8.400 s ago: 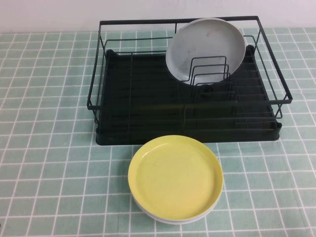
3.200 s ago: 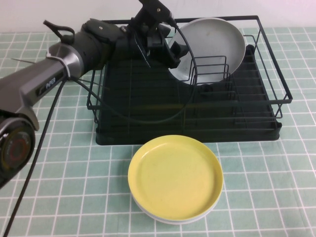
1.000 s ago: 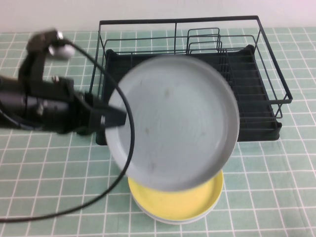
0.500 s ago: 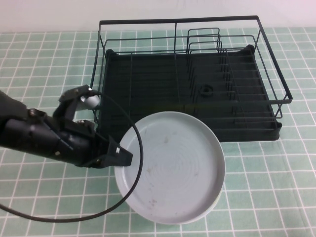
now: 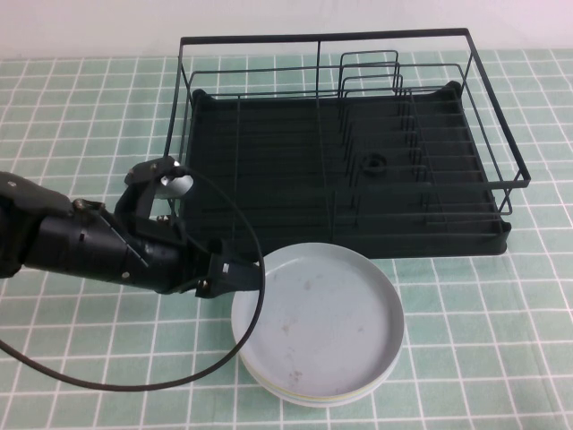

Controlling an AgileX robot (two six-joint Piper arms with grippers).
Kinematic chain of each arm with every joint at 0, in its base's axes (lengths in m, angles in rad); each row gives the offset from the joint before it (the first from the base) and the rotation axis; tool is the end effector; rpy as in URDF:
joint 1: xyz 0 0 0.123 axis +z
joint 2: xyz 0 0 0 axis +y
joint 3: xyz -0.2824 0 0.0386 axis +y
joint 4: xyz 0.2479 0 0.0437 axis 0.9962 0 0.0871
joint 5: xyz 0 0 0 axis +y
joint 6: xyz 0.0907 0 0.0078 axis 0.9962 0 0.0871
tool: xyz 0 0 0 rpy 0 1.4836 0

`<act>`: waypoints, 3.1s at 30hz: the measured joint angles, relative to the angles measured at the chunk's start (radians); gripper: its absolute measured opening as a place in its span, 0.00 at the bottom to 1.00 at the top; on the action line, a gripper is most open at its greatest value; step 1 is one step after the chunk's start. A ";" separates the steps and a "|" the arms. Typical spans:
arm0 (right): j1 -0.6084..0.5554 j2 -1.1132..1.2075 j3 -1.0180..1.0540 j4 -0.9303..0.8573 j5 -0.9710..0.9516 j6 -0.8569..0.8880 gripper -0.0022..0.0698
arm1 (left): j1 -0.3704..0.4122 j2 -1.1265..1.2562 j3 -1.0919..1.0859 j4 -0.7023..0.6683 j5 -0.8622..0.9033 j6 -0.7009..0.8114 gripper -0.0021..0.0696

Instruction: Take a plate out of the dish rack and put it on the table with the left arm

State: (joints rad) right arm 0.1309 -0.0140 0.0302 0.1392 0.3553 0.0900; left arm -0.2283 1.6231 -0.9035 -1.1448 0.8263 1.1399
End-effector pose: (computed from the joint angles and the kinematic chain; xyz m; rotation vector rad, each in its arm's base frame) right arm 0.0520 0.0113 0.1720 0.0497 1.8608 0.2890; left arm 0.2802 -0.1278 0.2137 0.7269 2.3923 -0.9781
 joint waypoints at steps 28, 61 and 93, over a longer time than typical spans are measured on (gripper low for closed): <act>0.000 0.000 0.000 0.000 0.000 0.000 0.00 | -0.002 -0.797 0.219 0.396 -0.237 -0.125 0.03; 0.000 0.000 0.000 0.016 0.000 0.000 0.00 | -0.011 -1.101 0.255 0.444 -0.172 -0.125 0.03; 0.000 0.000 0.000 0.023 0.000 0.000 0.00 | 0.167 -1.632 0.927 1.172 -0.538 -1.070 0.03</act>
State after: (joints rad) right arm 0.1309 -0.0140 0.0302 0.1618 0.3553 0.0900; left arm -0.0608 -0.0093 0.0234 0.0272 0.2886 0.0703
